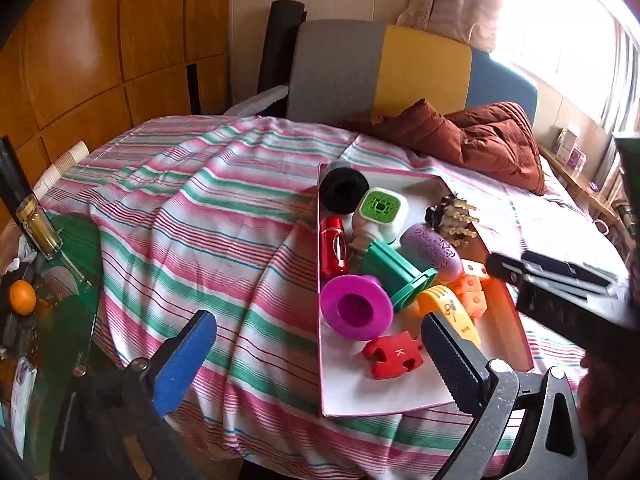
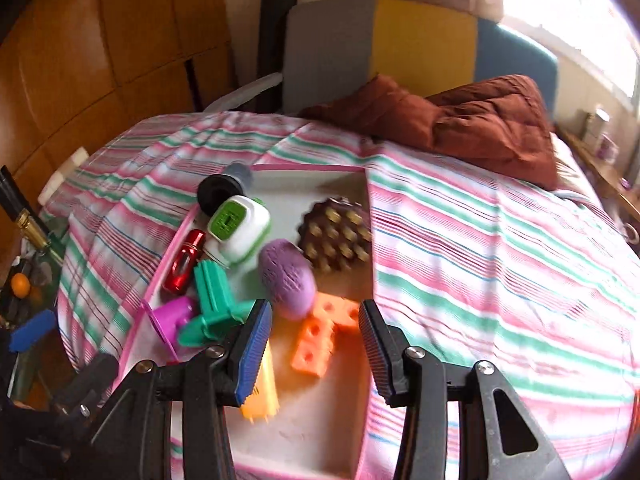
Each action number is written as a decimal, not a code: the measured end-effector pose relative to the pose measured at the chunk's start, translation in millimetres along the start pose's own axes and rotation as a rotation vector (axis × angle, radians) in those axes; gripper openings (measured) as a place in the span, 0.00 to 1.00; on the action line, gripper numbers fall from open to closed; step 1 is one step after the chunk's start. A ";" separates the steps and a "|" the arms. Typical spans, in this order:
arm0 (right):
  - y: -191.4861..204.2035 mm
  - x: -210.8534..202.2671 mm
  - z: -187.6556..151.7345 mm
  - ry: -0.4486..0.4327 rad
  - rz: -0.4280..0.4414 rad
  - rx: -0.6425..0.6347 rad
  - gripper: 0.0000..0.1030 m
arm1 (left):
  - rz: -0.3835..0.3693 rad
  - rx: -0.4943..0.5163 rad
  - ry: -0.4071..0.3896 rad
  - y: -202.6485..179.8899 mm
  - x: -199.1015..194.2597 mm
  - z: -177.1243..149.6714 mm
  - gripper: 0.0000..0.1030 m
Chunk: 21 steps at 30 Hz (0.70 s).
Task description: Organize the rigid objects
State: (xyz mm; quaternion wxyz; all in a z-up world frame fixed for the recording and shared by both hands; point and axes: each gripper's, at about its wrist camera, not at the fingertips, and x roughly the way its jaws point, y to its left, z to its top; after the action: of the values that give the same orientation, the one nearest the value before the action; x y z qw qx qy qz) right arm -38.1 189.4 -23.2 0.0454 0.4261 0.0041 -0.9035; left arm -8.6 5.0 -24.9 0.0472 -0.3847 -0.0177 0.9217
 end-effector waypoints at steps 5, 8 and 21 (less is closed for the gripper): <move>-3.6 -16.1 -15.9 -0.031 -0.049 0.008 0.44 | 0.059 0.008 -0.007 -8.8 -5.6 -3.4 1.00; -5.2 -22.7 -24.2 -0.052 -0.055 0.025 0.44 | 0.073 0.005 -0.029 -10.3 -11.9 -6.3 1.00; -1.1 -25.4 -39.4 -0.051 -0.052 0.032 0.44 | 0.115 -0.006 -0.092 -12.4 -26.0 -7.3 0.99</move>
State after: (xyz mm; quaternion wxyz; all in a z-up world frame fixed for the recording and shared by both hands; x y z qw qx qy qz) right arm 8.2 194.3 -28.8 0.0152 0.4035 -0.0003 -0.9149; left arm 15.7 14.7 -10.8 -0.0077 -0.3425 -0.0005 0.9395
